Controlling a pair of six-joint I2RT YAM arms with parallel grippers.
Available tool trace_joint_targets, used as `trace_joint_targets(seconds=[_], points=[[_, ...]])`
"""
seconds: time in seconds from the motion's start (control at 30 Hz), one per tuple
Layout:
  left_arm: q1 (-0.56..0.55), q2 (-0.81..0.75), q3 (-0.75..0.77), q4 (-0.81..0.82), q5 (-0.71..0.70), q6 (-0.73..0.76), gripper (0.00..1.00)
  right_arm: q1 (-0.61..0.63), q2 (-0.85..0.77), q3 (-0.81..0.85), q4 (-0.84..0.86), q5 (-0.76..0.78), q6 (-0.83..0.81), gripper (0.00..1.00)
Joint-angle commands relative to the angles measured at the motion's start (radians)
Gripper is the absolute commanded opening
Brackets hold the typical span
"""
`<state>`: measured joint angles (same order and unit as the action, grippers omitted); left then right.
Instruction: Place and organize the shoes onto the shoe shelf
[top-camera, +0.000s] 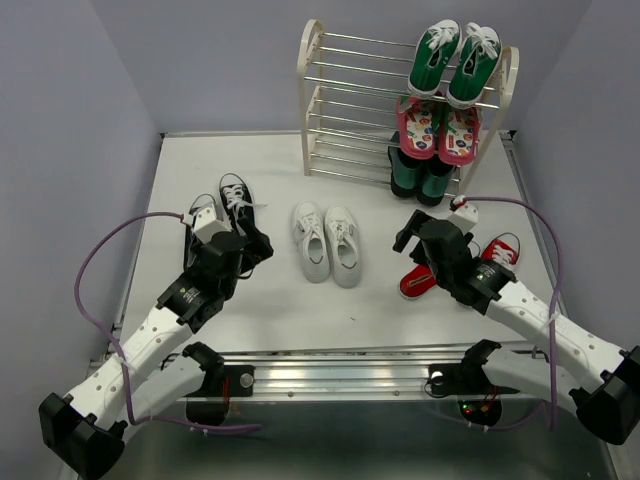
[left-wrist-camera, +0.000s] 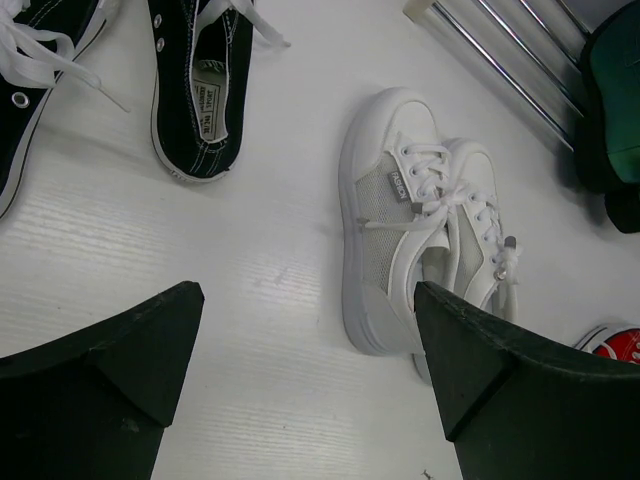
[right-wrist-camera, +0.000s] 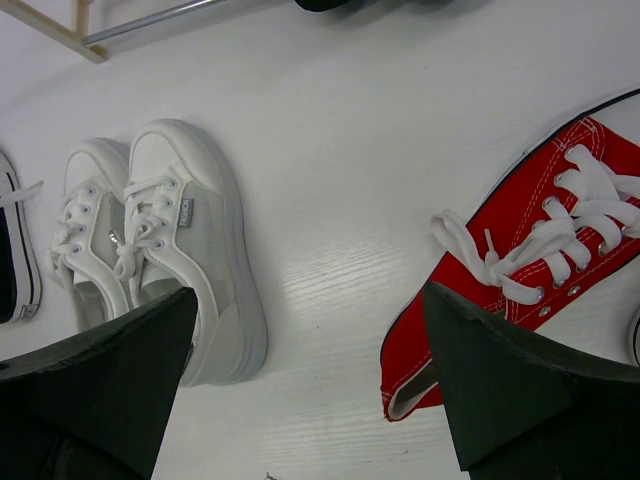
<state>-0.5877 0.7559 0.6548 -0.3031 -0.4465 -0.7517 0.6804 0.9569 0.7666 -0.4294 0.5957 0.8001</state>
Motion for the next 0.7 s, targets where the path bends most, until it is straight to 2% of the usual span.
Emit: trace_joint_targets(seconds=[0.0,0.27,0.47,0.67], points=[[0.003,-0.010,0.055,0.035,0.006,0.035,0.99,-0.001,-0.012,0.014,-0.012,0.024,-0.031,1.00],[0.003,-0.041,0.039,0.019,0.000,0.018,0.99,-0.001,-0.007,0.025,-0.029,-0.014,-0.073,1.00],[0.003,-0.055,0.031,-0.001,-0.001,0.008,0.99,-0.001,0.140,0.097,-0.095,-0.097,-0.127,1.00],[0.003,-0.073,0.016,-0.010,-0.005,0.002,0.99,0.137,0.253,0.164,-0.055,-0.143,-0.197,1.00]])
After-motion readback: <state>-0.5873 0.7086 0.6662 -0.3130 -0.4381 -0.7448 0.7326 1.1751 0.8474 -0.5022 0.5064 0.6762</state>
